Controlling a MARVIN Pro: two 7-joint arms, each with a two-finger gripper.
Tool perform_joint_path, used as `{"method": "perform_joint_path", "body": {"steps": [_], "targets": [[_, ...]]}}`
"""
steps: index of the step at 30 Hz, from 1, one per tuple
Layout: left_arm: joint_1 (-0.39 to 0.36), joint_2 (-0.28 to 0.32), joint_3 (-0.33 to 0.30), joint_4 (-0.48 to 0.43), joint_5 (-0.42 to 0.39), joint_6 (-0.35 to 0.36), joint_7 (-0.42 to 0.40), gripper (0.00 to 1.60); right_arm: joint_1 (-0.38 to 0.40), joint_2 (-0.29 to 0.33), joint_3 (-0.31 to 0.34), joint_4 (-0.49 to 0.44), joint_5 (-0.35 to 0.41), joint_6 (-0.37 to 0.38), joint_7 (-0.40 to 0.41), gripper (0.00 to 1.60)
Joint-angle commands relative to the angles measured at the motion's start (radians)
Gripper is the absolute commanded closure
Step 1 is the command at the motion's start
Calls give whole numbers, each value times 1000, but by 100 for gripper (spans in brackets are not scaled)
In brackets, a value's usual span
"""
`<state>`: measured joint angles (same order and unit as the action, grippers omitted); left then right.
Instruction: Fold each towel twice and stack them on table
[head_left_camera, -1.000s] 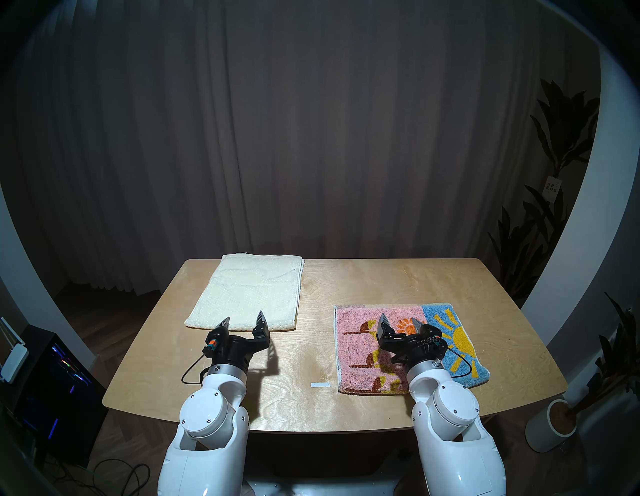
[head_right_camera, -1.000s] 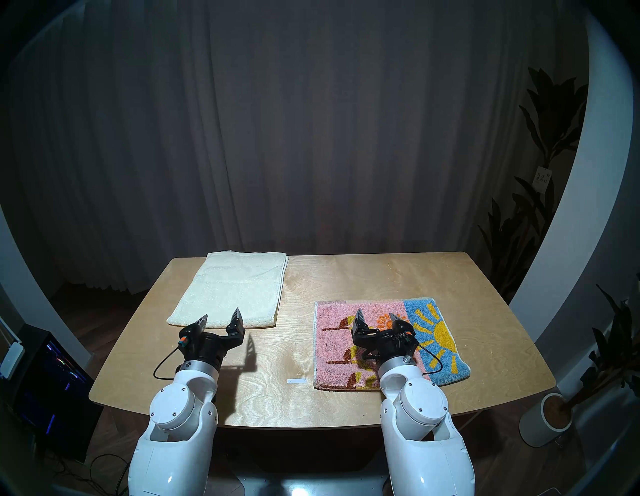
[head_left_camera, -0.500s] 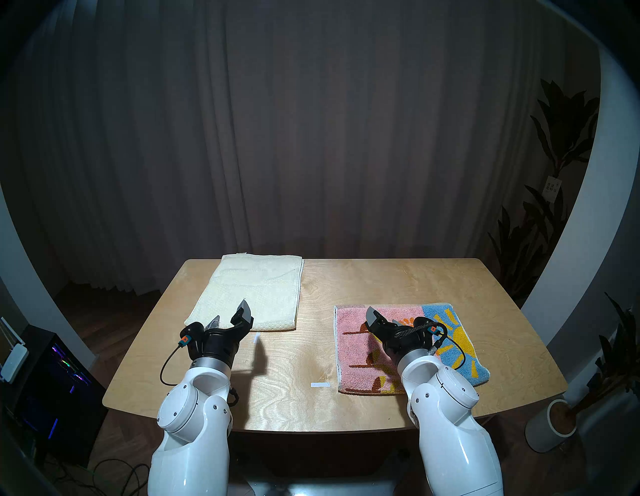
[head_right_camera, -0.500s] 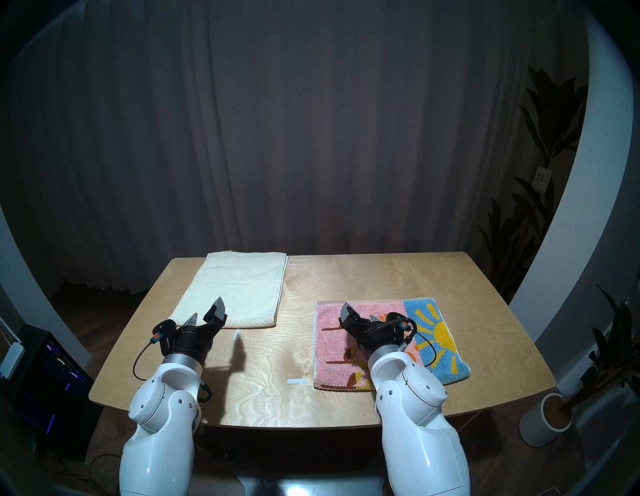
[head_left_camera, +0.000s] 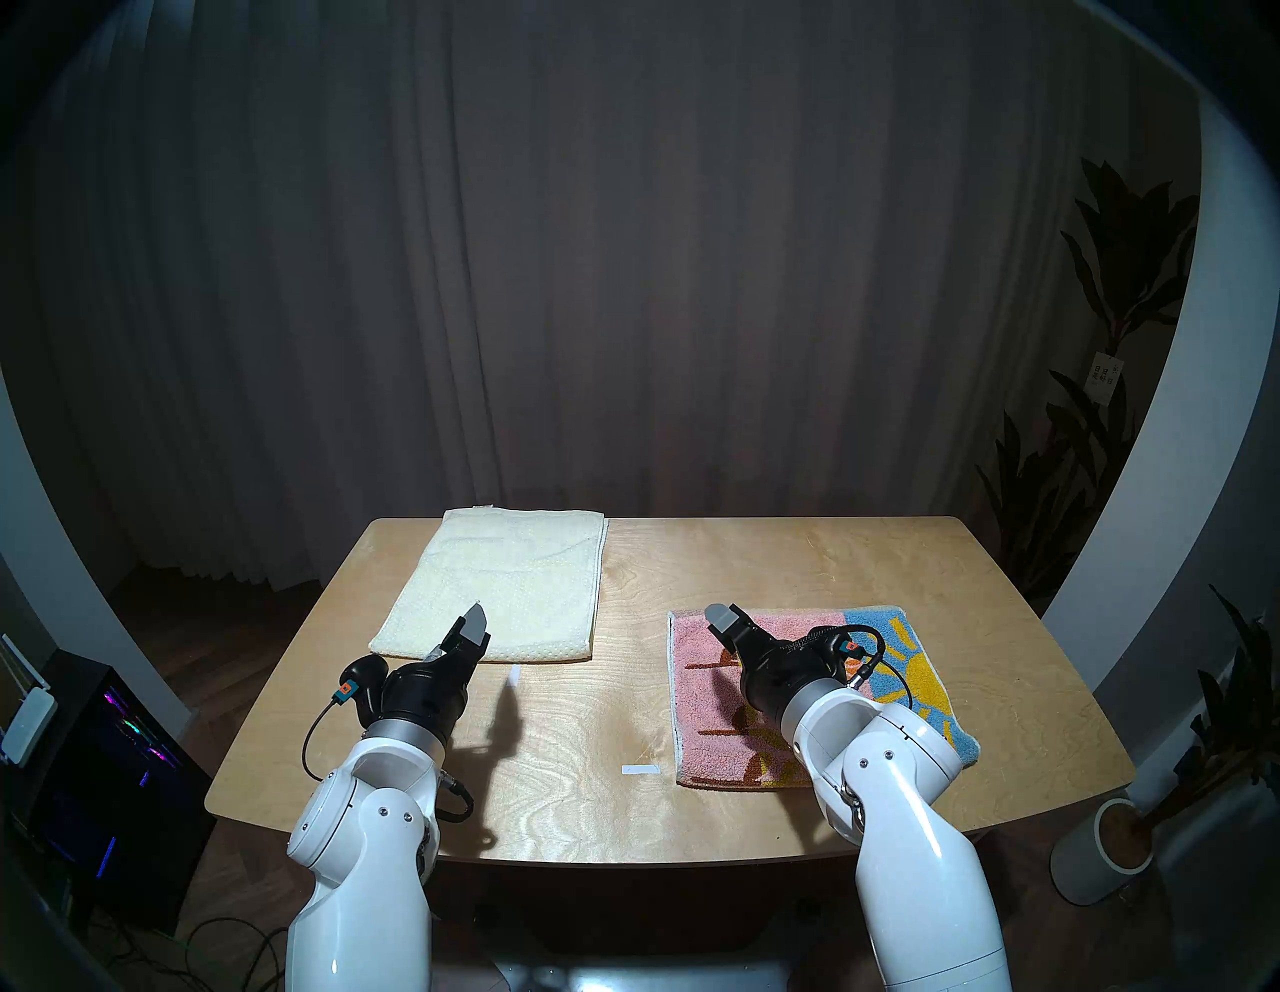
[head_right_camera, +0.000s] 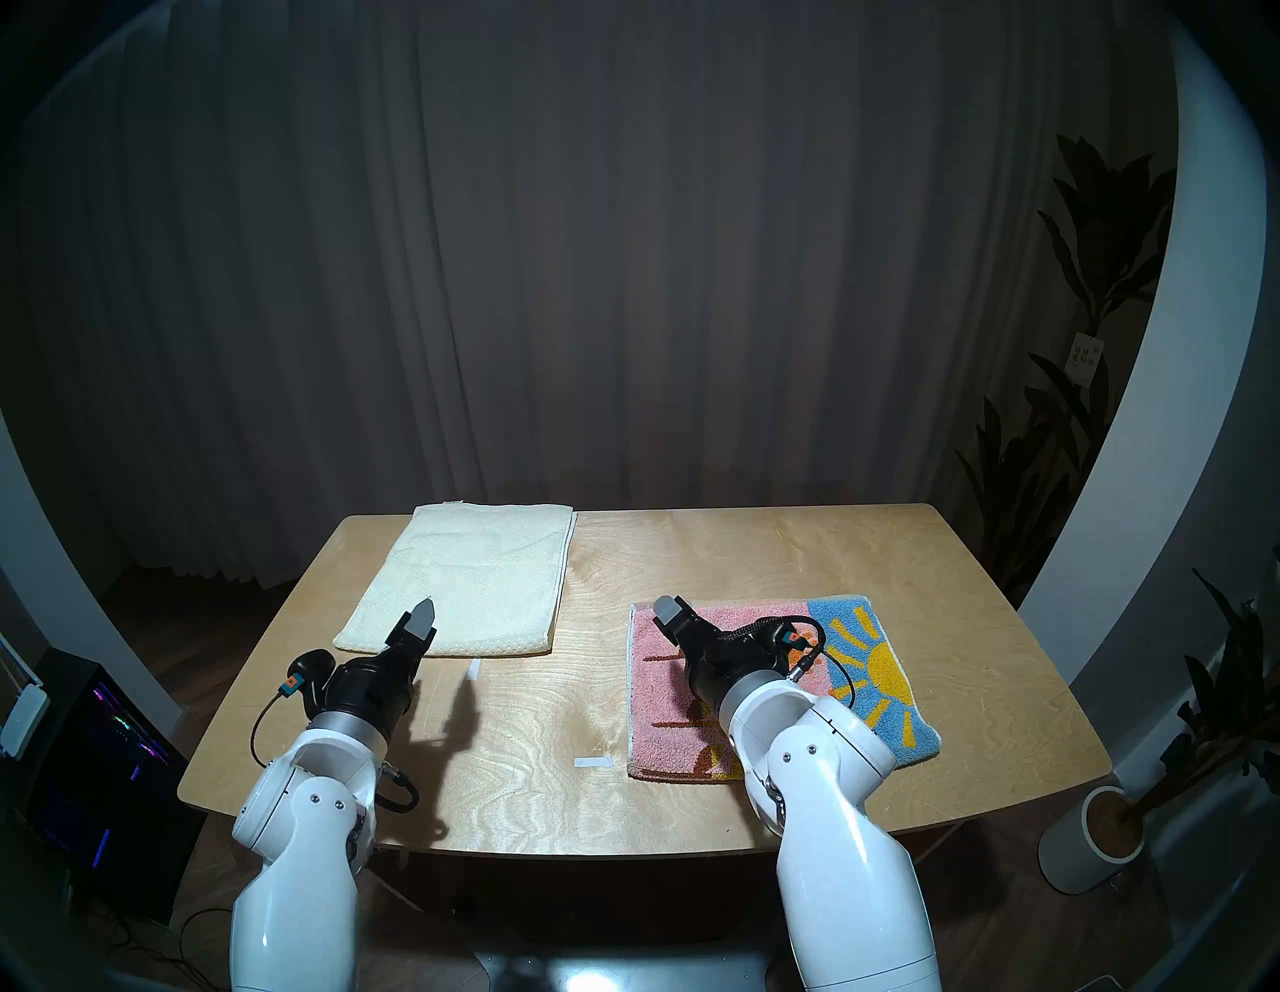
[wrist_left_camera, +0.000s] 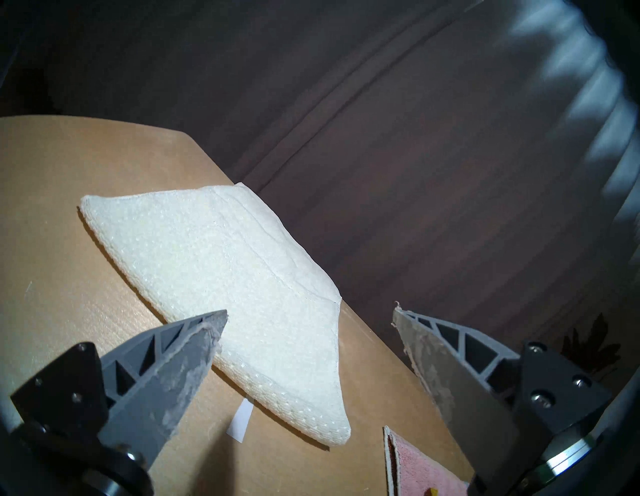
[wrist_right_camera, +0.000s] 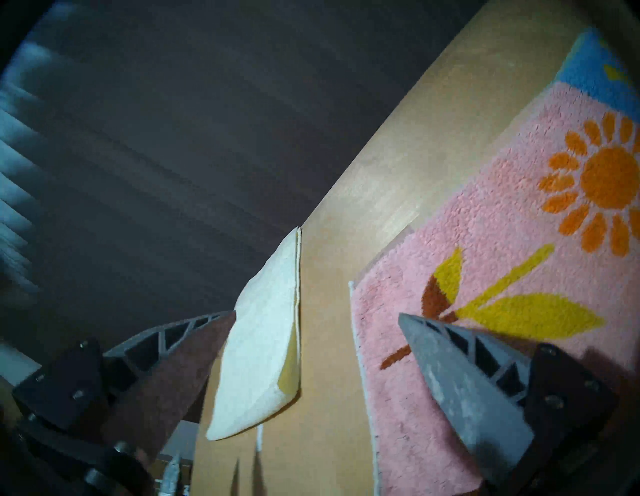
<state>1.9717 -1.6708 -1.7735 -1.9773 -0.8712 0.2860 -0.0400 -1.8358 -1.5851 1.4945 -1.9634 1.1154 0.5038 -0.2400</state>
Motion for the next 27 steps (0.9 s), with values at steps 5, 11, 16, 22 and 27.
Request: {"method": "perform_joint_path", "body": {"steps": [5, 11, 16, 22, 27], "targets": [[-14, -22, -83, -29, -254, 114, -15, 0, 17, 4, -25, -80, 266, 5, -150, 0], [-41, -25, -146, -13, -412, 181, 9, 0, 57, 23, -96, -68, 309, -46, -248, 0], [-56, -16, -171, -11, -429, 213, 36, 0, 76, 50, -151, -64, 152, -70, -200, 0], [-63, -16, -180, -12, -454, 237, 62, 0, 76, 57, -171, -56, 107, -106, -180, 0], [-67, -16, -184, -14, -467, 249, 78, 0, 75, 62, -181, -52, 85, -130, -165, 0]]}}
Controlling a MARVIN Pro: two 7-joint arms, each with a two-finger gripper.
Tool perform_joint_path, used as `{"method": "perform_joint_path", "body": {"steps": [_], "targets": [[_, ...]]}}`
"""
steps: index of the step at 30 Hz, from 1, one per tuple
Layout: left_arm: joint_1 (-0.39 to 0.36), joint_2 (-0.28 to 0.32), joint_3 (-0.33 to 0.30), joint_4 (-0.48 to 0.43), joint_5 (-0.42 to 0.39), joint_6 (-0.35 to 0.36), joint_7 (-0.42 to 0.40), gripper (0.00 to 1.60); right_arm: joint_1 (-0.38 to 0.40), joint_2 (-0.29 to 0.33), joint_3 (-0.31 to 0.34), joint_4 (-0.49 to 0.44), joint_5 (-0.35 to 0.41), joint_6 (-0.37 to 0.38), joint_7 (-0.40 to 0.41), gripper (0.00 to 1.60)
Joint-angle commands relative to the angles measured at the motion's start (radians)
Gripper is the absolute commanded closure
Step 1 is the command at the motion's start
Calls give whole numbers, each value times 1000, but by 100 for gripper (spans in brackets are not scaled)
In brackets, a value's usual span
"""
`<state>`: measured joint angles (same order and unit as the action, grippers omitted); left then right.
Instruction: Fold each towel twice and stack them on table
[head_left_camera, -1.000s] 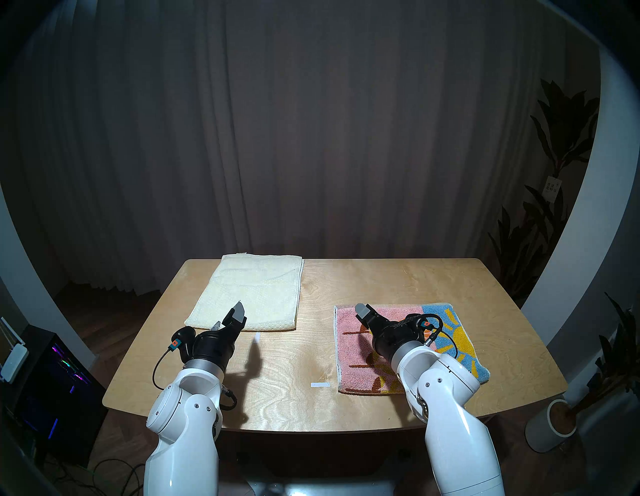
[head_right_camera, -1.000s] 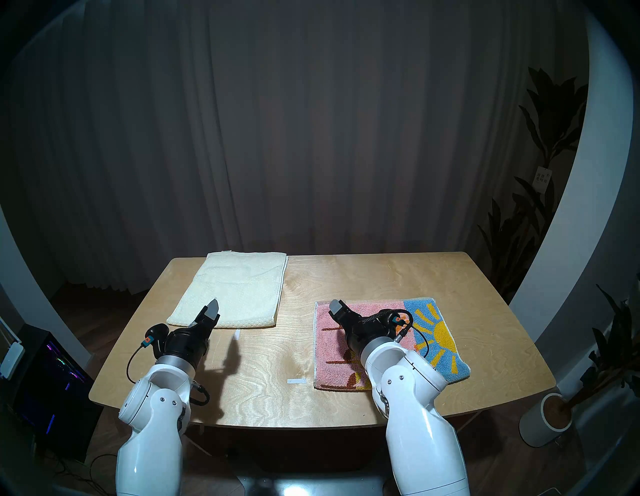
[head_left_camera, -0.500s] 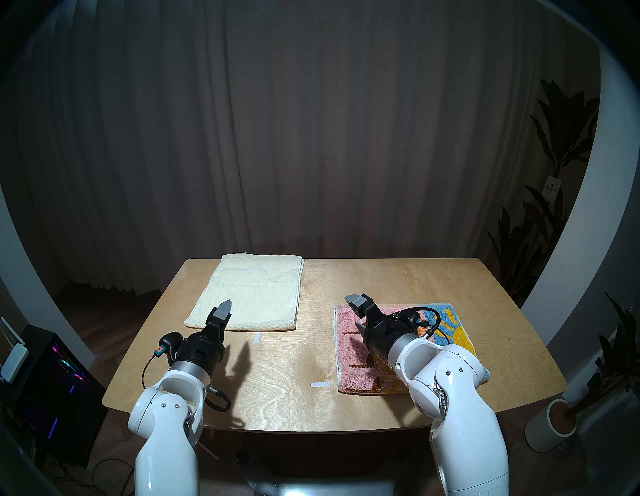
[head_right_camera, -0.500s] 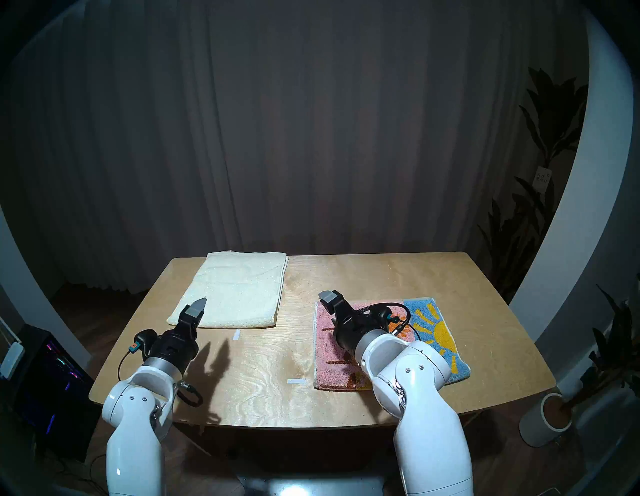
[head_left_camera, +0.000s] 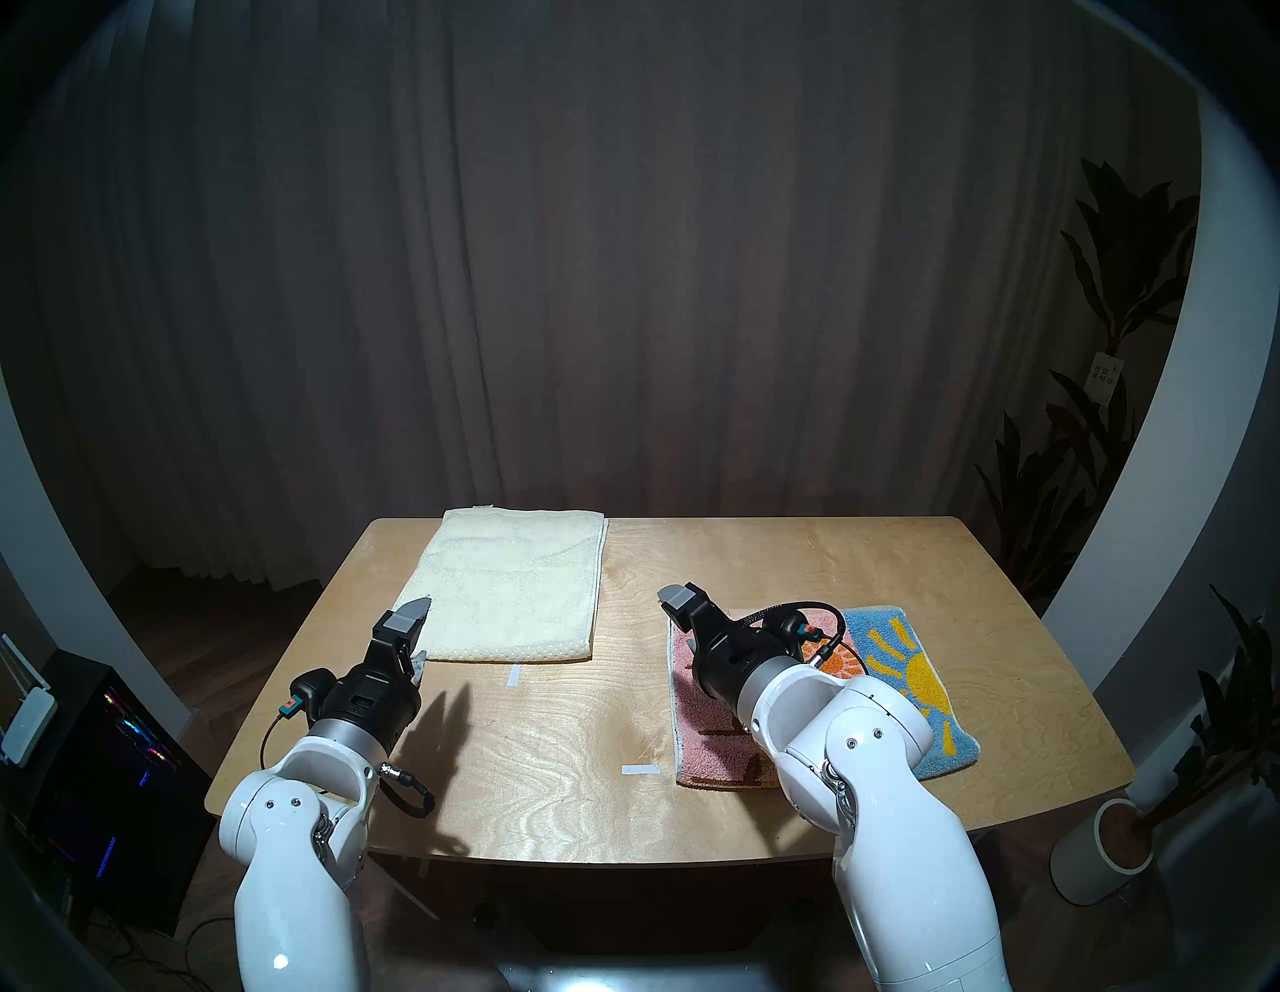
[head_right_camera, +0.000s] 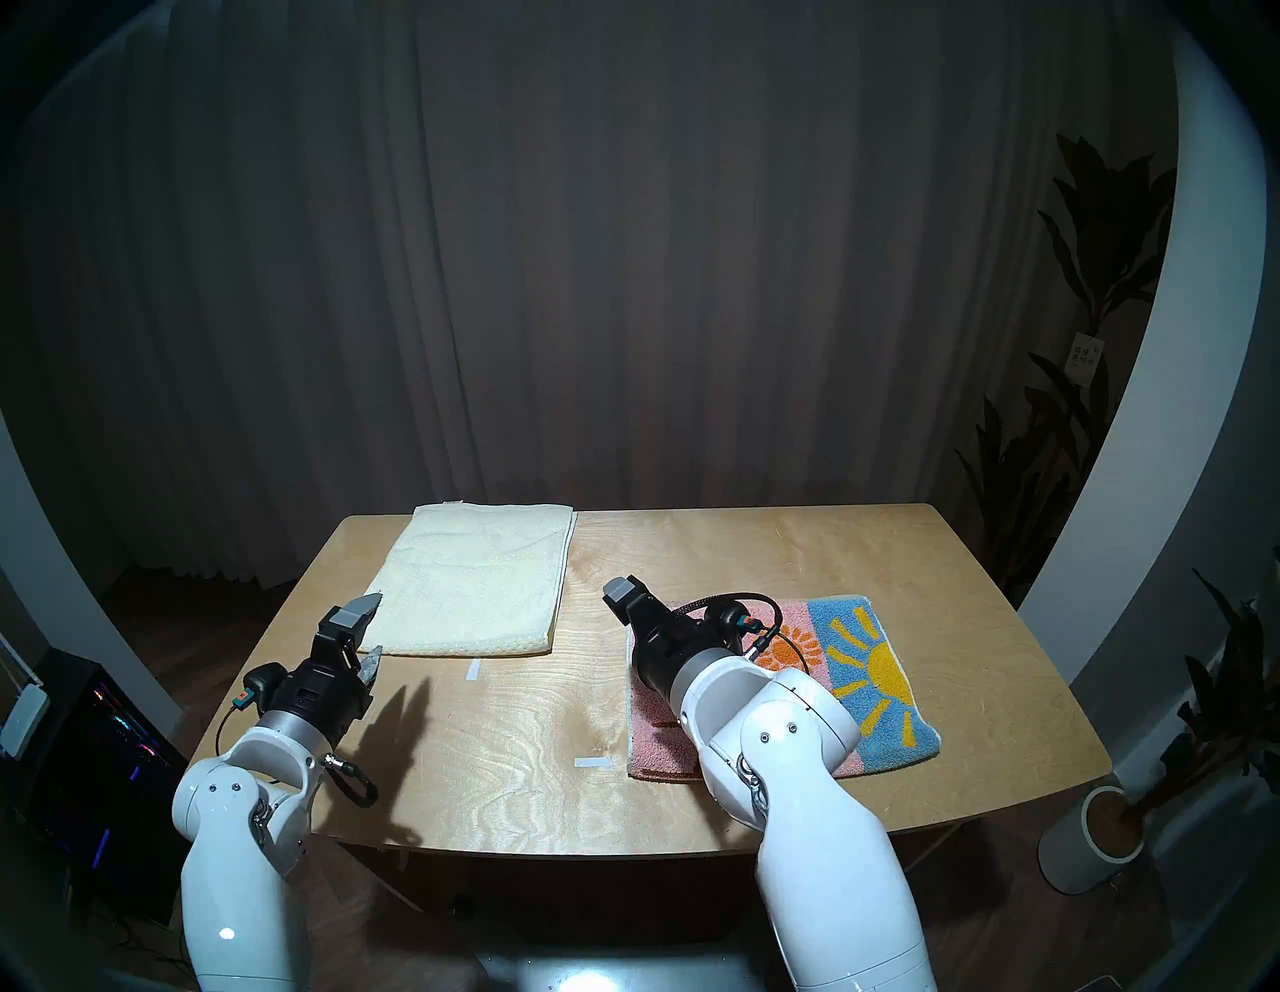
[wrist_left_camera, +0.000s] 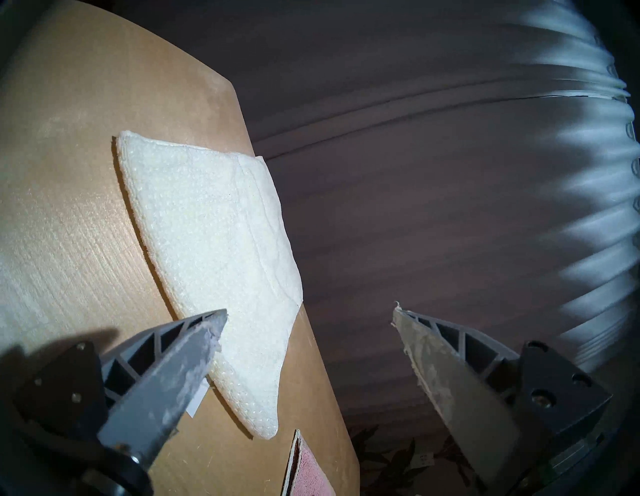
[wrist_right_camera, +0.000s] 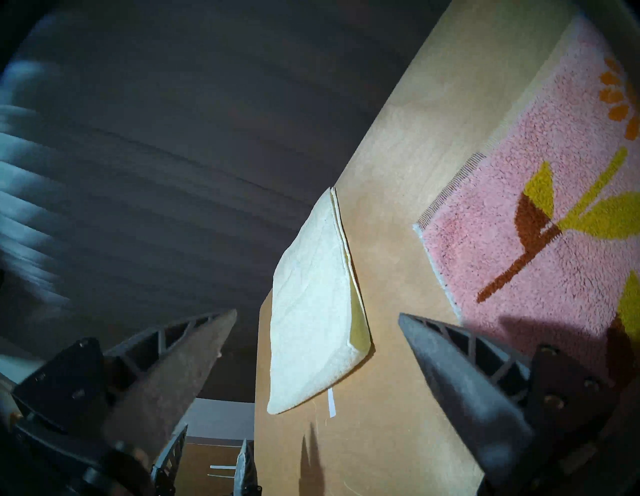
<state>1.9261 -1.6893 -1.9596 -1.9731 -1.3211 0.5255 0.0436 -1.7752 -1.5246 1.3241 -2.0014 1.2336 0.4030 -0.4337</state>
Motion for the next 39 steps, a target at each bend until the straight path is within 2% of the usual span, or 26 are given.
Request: {"method": "perform_joint_path", "body": {"steps": [1, 2, 3, 5, 6, 8, 15, 16, 18, 21, 22, 23, 24, 28, 32, 36, 39], "targets": [[-24, 4, -3, -8, -59, 6, 9, 0, 19, 3, -36, -30, 65, -78, -74, 0], [-26, 4, -6, -3, -80, 6, 18, 0, 25, 6, -45, -34, 98, -77, -100, 0], [-28, 5, -12, 8, -108, 9, 18, 0, 26, 6, -47, -30, 145, -82, -92, 0], [-30, 5, -17, 14, -121, 9, 18, 0, 30, 9, -56, -32, 154, -93, -105, 0], [-35, 6, -27, 27, -146, 12, 27, 0, 39, 14, -75, -30, 196, -123, -134, 0], [-37, 8, -31, 37, -172, 14, 33, 0, 45, 17, -85, -27, 209, -141, -158, 0], [-73, 20, -59, 81, -277, 27, 71, 0, 89, 33, -160, -18, 397, -276, -283, 0], [-73, 20, -59, 81, -277, 27, 71, 0, 89, 33, -160, -18, 397, -276, -283, 0], [-85, 24, -70, 87, -303, 30, 92, 0, 111, 38, -192, -20, 410, -334, -302, 0], [-93, 25, -80, 93, -327, 28, 114, 0, 129, 43, -218, -9, 421, -371, -311, 0], [-97, 25, -86, 94, -343, 31, 130, 0, 139, 49, -239, 1, 417, -406, -311, 0], [-101, 28, -93, 94, -350, 35, 153, 0, 147, 46, -243, 12, 420, -401, -311, 0], [-105, 28, -98, 93, -354, 37, 165, 0, 156, 49, -257, 19, 423, -426, -313, 0], [-113, 31, -122, 97, -400, 50, 224, 0, 190, 52, -303, 55, 413, -487, -300, 0], [-119, 44, -134, 112, -426, 63, 276, 0, 217, 63, -358, 96, 396, -561, -248, 0], [-130, 53, -142, 127, -449, 73, 315, 0, 239, 62, -389, 132, 399, -587, -213, 0], [-141, 60, -146, 137, -457, 75, 342, 0, 260, 53, -404, 150, 399, -584, -225, 0]]}}
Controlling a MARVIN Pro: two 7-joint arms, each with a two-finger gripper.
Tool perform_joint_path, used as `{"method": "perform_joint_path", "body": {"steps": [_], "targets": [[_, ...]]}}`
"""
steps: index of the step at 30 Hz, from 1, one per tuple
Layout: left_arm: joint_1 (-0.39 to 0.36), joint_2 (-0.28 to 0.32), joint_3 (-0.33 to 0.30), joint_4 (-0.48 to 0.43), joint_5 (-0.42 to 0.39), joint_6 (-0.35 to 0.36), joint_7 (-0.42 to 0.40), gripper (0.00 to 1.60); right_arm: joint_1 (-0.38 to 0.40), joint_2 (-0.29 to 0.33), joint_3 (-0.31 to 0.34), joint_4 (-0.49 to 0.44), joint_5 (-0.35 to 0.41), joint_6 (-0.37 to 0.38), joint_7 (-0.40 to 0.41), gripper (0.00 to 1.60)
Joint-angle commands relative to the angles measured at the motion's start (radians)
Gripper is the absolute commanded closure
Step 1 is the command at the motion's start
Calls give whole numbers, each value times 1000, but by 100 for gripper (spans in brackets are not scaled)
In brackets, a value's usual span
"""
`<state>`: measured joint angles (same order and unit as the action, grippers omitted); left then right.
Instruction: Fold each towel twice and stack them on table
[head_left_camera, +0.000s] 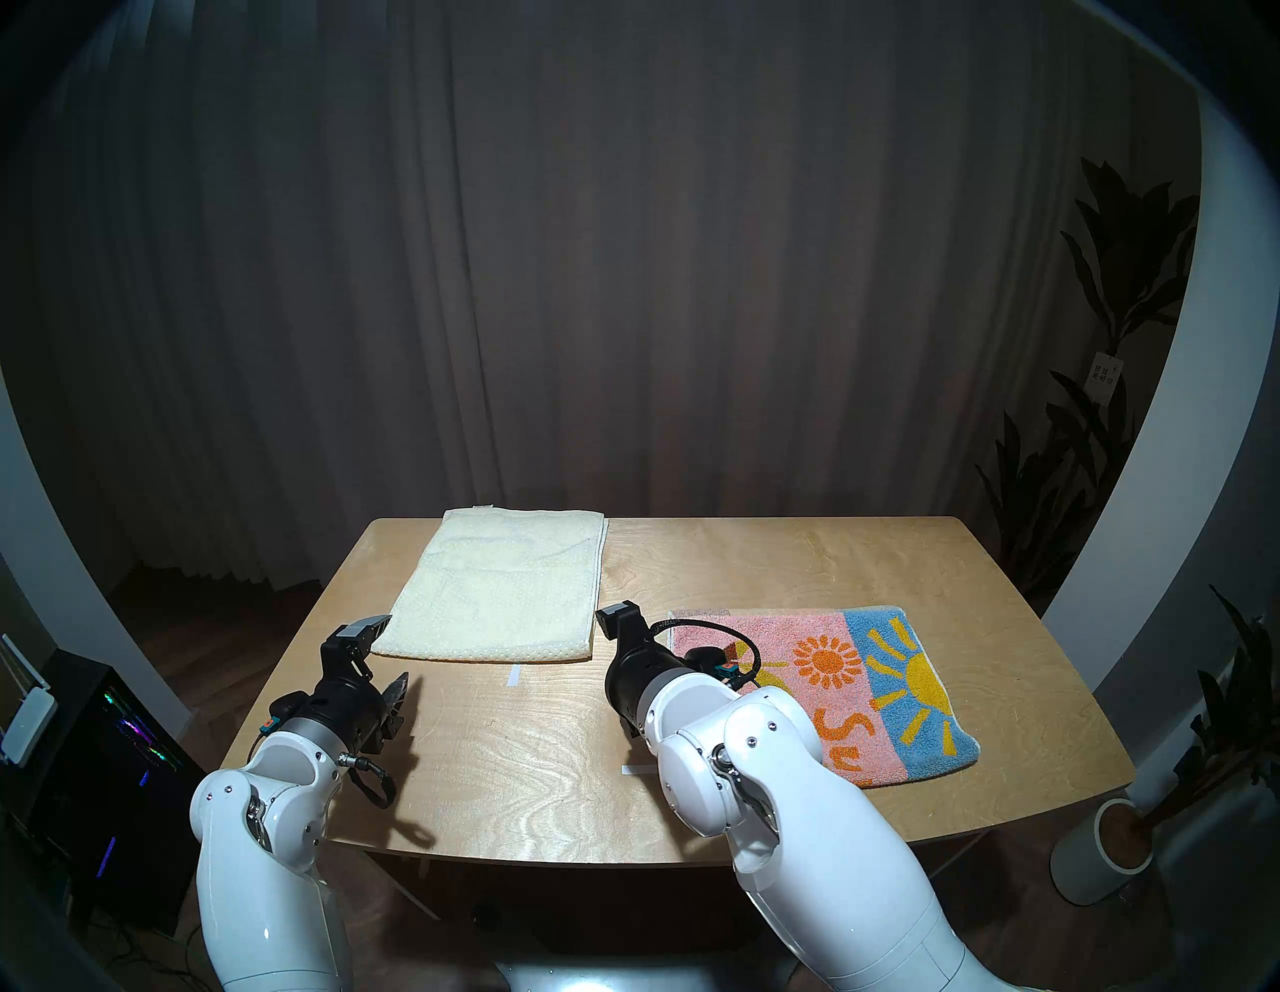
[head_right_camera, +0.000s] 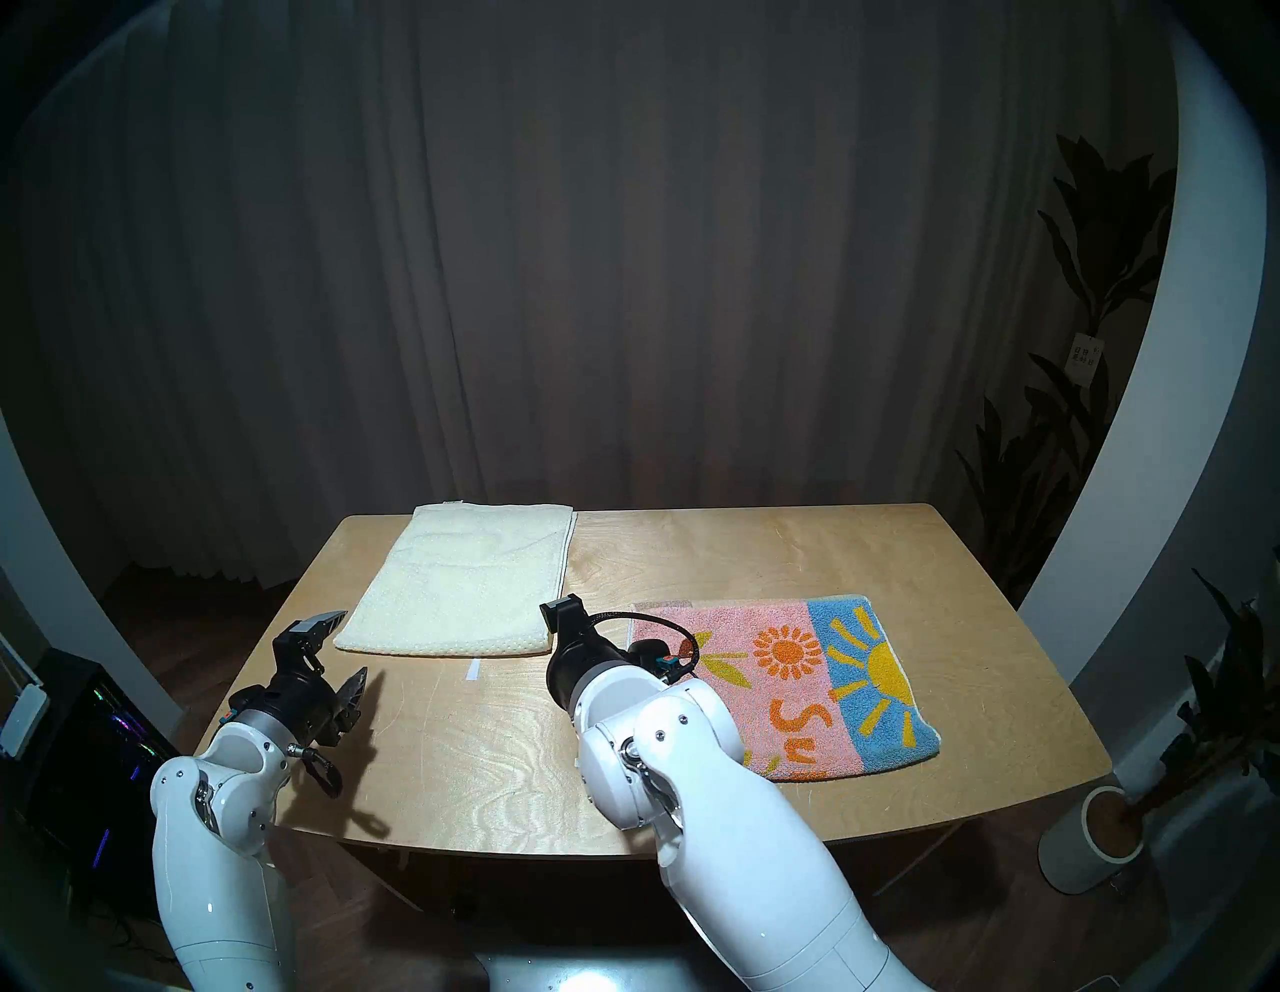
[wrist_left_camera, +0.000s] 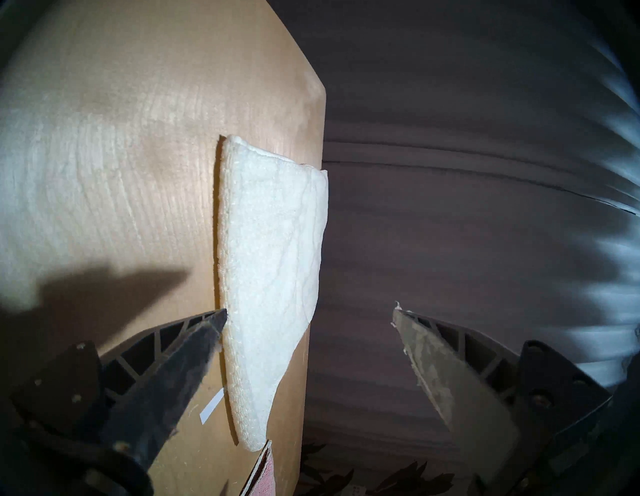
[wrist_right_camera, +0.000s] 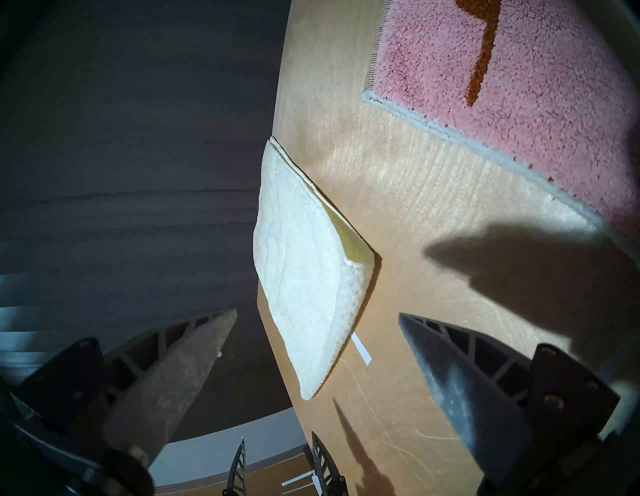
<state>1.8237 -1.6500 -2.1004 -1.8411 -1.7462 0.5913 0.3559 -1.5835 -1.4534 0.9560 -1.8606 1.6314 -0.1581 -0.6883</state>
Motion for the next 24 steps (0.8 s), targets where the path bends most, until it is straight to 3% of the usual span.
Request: {"method": "perform_joint_path", "body": {"steps": [1, 3, 8, 17, 24], "targets": [[-43, 22, -8, 8, -35, 11, 36, 0, 76, -21, -42, 14, -11, -23, 24, 0], [-50, 24, -13, 7, -45, 11, 50, 0, 89, -30, -48, 24, -8, -27, 10, 0], [-64, 32, -27, 11, -66, 16, 84, 0, 108, -21, -90, 70, -41, -74, 74, 0], [-84, 48, -39, 45, -85, 28, 118, 0, 137, -7, -165, 147, 7, -171, 153, 0], [-97, 57, -44, 65, -101, 41, 137, 0, 155, -21, -175, 167, 36, -203, 120, 0]]}}
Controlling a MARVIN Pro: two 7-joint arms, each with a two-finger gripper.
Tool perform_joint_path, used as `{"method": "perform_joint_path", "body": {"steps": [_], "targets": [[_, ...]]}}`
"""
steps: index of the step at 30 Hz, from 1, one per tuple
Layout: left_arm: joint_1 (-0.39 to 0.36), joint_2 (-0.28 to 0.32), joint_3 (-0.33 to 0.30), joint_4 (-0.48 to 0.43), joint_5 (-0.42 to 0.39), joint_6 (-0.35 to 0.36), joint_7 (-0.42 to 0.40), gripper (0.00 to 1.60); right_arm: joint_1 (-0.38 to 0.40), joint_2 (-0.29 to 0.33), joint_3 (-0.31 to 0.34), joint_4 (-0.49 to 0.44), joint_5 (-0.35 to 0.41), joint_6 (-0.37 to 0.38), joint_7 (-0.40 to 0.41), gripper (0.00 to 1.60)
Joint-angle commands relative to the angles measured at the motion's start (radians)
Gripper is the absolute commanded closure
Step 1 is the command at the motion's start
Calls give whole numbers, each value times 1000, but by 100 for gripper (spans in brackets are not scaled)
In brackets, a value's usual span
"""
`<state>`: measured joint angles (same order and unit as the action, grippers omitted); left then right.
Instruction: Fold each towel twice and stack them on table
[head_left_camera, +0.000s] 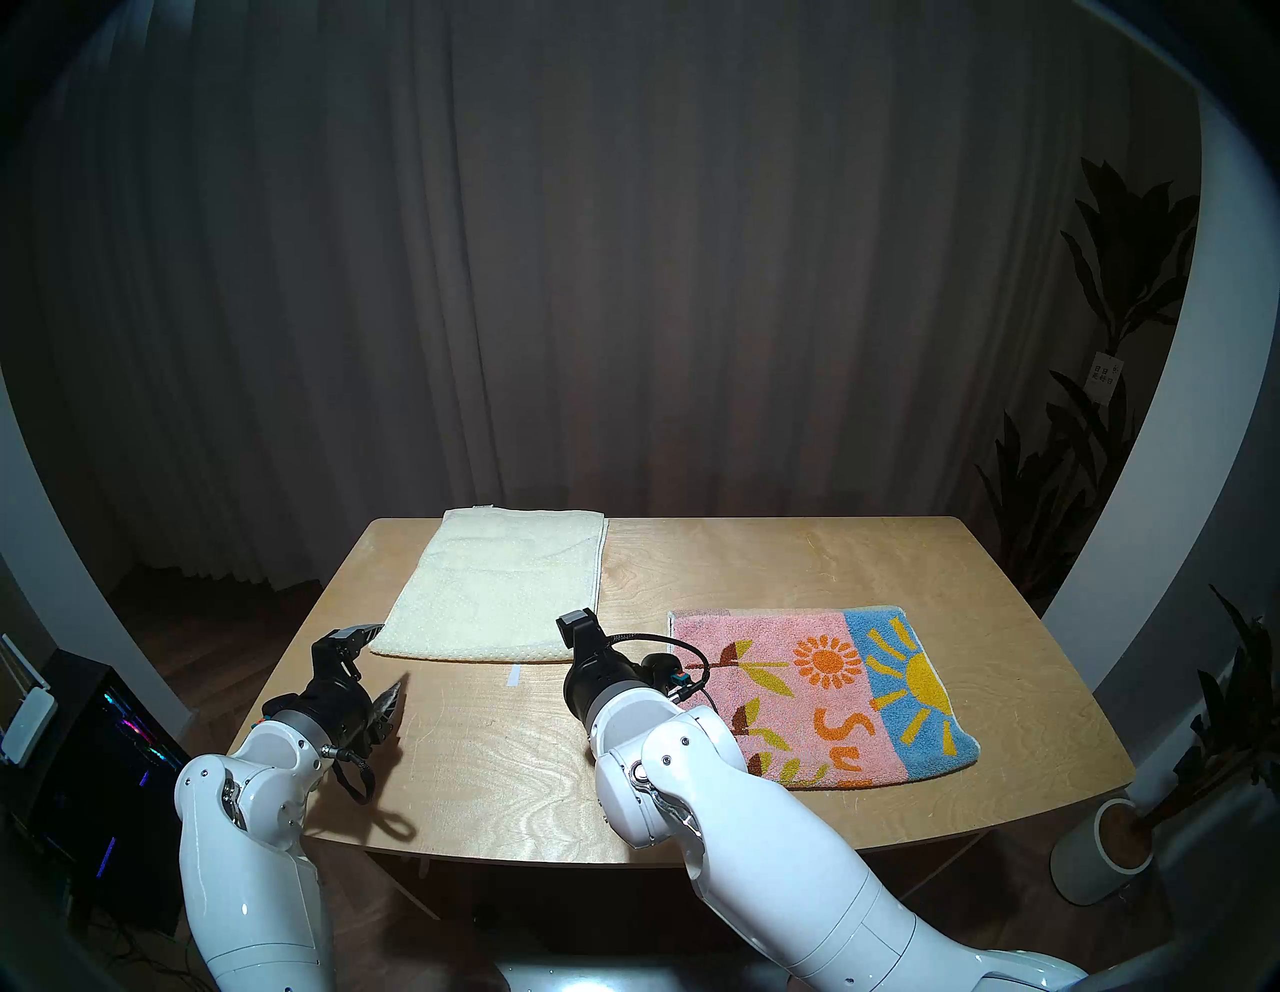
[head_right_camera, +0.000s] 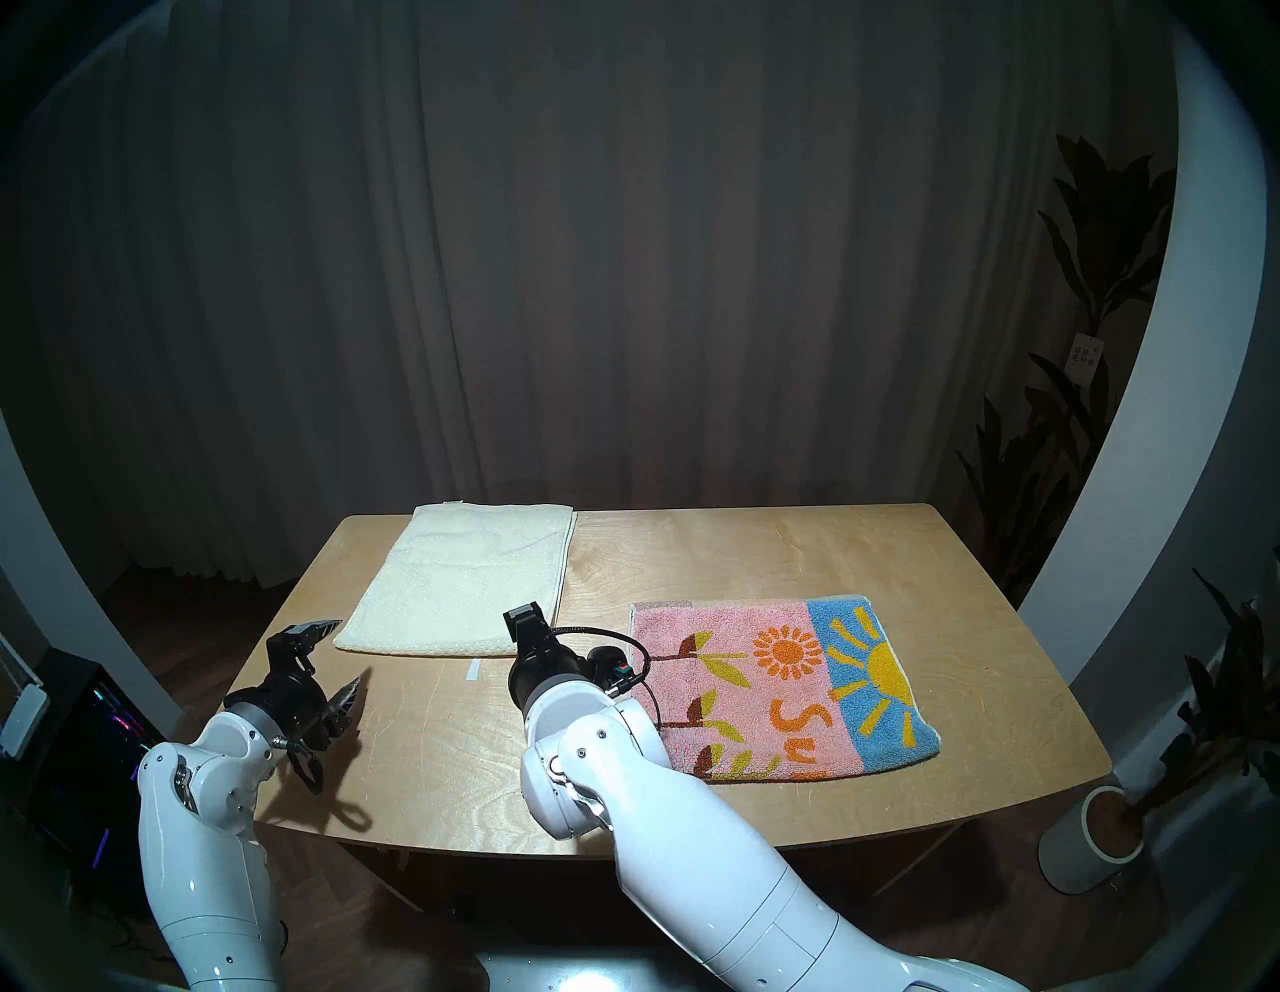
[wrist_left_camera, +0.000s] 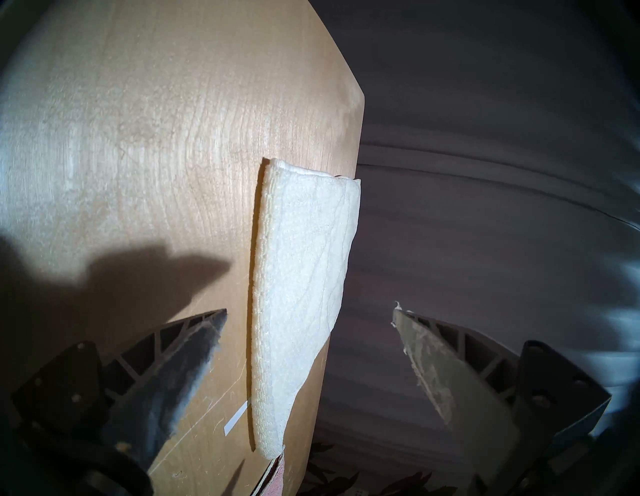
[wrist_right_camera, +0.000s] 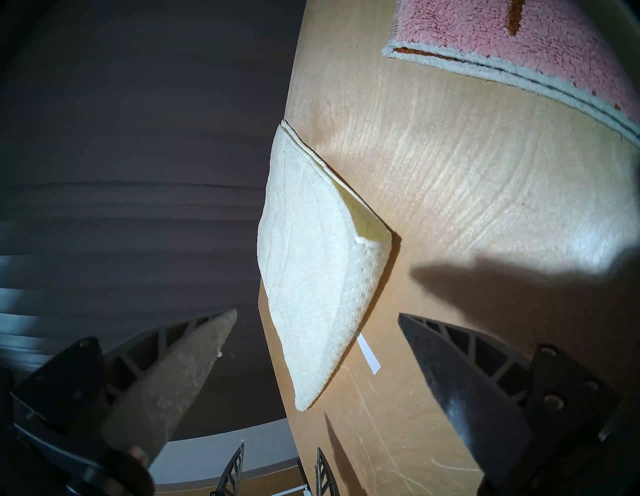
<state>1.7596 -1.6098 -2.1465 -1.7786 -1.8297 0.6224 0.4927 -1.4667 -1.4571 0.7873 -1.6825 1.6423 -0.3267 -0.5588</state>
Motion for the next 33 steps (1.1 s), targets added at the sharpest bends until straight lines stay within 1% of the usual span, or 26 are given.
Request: {"method": "perform_joint_path", "body": {"steps": [1, 4, 6, 7, 10, 16, 18, 25, 33], "targets": [[-38, 17, 1, 5, -21, 6, 8, 0, 44, -24, -4, -10, 37, -42, -30, 0], [-51, 24, 4, 9, -16, -2, 34, 0, 63, -39, -8, 2, 34, -65, -69, 0], [-62, 36, 8, 15, -7, -6, 60, 0, 77, -50, -10, 8, 50, -77, -103, 0], [-67, 44, 11, 18, 0, -9, 78, 0, 81, -54, -11, 14, 52, -76, -106, 0], [-78, 57, 18, 32, 22, -16, 99, 0, 94, -64, -15, 29, 69, -85, -120, 0], [-93, 72, 17, 70, 37, -21, 100, 0, 113, -77, -25, 69, 80, -99, -114, 0], [-103, 81, 21, 79, 44, -24, 114, 0, 120, -84, -26, 84, 79, -106, -114, 0], [-138, 108, 33, 127, 58, -25, 121, 0, 151, -116, -27, 161, 85, -121, -97, 0], [-167, 144, 45, 165, 60, -8, 137, 0, 190, -143, -46, 226, 96, -153, -90, 0]]}}
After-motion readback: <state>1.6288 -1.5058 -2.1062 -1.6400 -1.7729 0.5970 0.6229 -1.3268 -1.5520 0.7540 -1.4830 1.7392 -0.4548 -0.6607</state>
